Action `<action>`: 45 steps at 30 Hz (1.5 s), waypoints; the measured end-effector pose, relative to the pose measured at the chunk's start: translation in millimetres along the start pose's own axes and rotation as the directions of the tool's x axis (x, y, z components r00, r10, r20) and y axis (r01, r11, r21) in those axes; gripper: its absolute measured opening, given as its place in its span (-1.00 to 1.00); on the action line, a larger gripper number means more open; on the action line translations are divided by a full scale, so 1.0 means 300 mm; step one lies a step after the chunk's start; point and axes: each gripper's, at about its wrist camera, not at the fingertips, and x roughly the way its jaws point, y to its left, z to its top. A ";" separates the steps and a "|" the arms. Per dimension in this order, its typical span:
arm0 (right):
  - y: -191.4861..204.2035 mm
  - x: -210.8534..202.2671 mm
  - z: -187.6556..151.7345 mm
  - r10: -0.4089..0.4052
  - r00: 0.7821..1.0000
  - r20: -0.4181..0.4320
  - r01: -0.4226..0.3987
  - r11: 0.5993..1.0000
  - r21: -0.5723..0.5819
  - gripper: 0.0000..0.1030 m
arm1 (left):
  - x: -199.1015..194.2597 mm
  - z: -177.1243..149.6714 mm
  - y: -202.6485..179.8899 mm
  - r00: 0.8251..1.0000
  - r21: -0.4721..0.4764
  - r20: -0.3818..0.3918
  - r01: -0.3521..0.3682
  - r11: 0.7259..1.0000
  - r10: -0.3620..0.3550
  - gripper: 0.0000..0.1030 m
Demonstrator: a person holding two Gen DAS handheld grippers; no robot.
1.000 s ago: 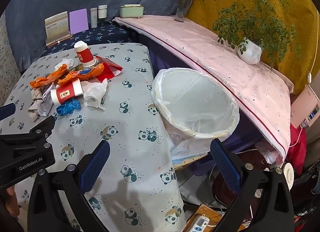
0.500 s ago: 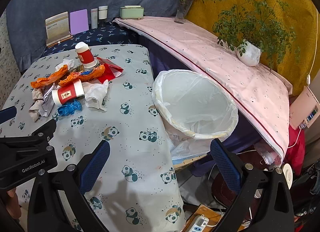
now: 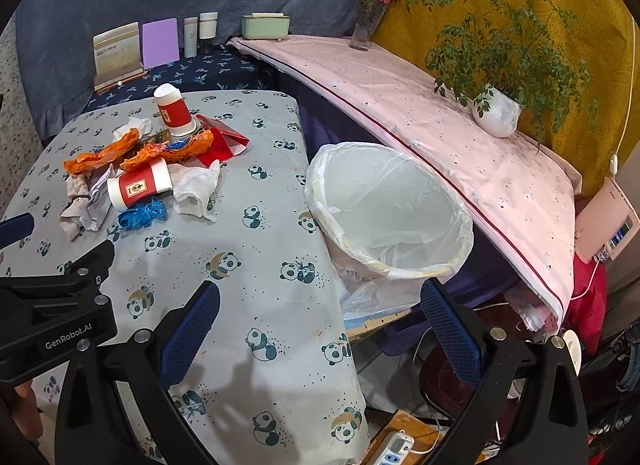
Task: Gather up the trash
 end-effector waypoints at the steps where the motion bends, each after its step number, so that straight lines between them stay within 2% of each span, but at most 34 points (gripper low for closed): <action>1: 0.000 -0.001 0.000 0.000 1.000 0.000 0.000 1.000 0.000 0.87 | -0.001 -0.001 -0.001 1.000 -0.001 0.000 -0.001 1.000 0.001 0.86; 45: 0.012 -0.014 0.003 -0.018 1.000 0.014 0.018 1.000 -0.011 0.87 | -0.016 -0.009 0.009 1.000 -0.001 0.007 0.007 1.000 -0.007 0.86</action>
